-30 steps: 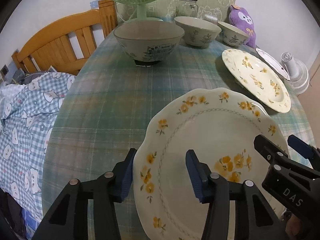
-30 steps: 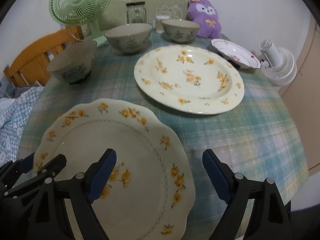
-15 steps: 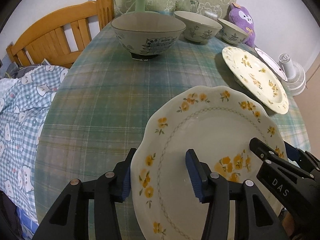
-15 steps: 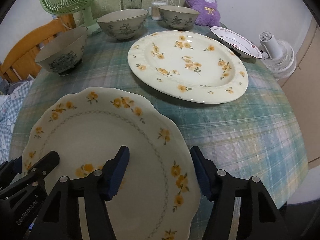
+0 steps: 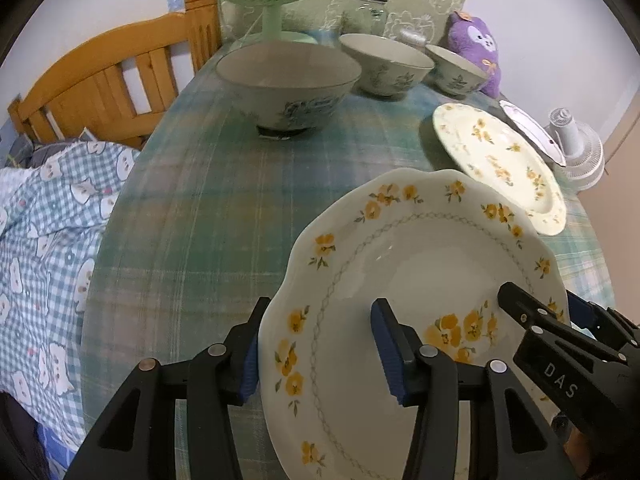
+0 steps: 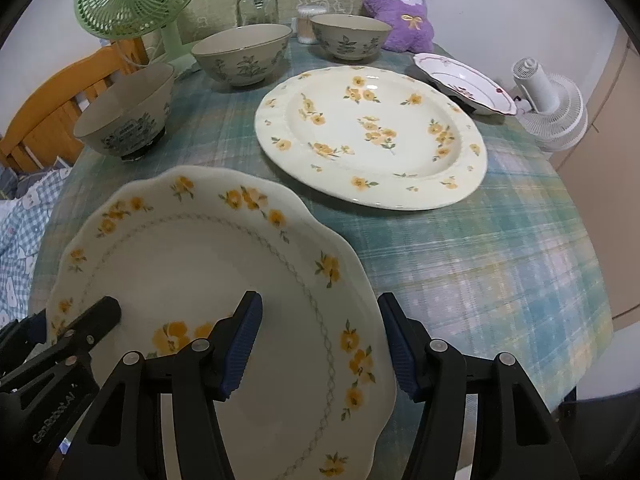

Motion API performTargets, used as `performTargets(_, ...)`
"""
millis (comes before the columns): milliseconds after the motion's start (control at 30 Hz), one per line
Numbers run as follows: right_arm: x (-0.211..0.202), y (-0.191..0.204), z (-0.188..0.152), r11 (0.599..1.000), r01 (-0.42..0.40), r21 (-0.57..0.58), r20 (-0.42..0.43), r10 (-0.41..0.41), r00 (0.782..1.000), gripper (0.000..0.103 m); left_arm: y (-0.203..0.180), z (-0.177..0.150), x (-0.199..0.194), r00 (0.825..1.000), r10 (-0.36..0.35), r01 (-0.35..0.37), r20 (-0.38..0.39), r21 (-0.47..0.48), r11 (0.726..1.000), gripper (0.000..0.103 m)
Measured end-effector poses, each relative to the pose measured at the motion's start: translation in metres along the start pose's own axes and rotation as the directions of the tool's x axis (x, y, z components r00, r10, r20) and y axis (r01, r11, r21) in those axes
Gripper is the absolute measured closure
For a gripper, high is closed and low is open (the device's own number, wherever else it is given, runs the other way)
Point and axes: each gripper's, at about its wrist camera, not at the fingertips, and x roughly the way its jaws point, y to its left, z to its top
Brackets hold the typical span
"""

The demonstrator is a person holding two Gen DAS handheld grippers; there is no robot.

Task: Organize plates and bowls
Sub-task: 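Lift and carry the large yellow-flower plate with both grippers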

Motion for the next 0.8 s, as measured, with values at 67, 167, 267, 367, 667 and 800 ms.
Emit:
performTargets(67, -0.005, -0.004, 0.003, 1.000, 0.004, 0.014, -0.004, -0.004, 1.000, 0.040, -0.003, 0.003, -0.004, 1.000, -0.008, 0.008, 0.000, 0.008, 1.000, 0.053)
performTargets(167, -0.016, -0.010, 0.007, 0.999, 0.022, 0.024, 0.005, -0.022, 1.000, 0.040, -0.011, 0.009, -0.010, 1.000, -0.021, 0.021, 0.001, 0.027, 0.999, 0.052)
performTargets(267, -0.024, -0.018, 0.011, 0.999, 0.035, 0.042, 0.017, -0.036, 0.999, 0.040, -0.020, 0.012, -0.012, 1.000, -0.030, 0.030, 0.007, 0.045, 0.999, 0.052)
performTargets(367, -0.029, -0.028, 0.013, 0.997, 0.046, 0.059, 0.028, -0.047, 0.998, 0.040, -0.032, 0.014, -0.012, 0.999, -0.040, 0.039, 0.015, 0.062, 0.997, 0.052)
performTargets(667, -0.031, -0.079, 0.016, 0.995, 0.059, 0.086, 0.038, -0.062, 0.997, 0.040, -0.083, 0.015, -0.007, 0.998, -0.051, 0.049, 0.027, 0.077, 0.996, 0.052)
performTargets(800, -0.031, -0.111, 0.021, 0.995, 0.057, 0.083, 0.039, -0.061, 0.997, 0.040, -0.117, 0.017, -0.004, 0.999, -0.045, 0.043, 0.029, 0.076, 0.996, 0.052)
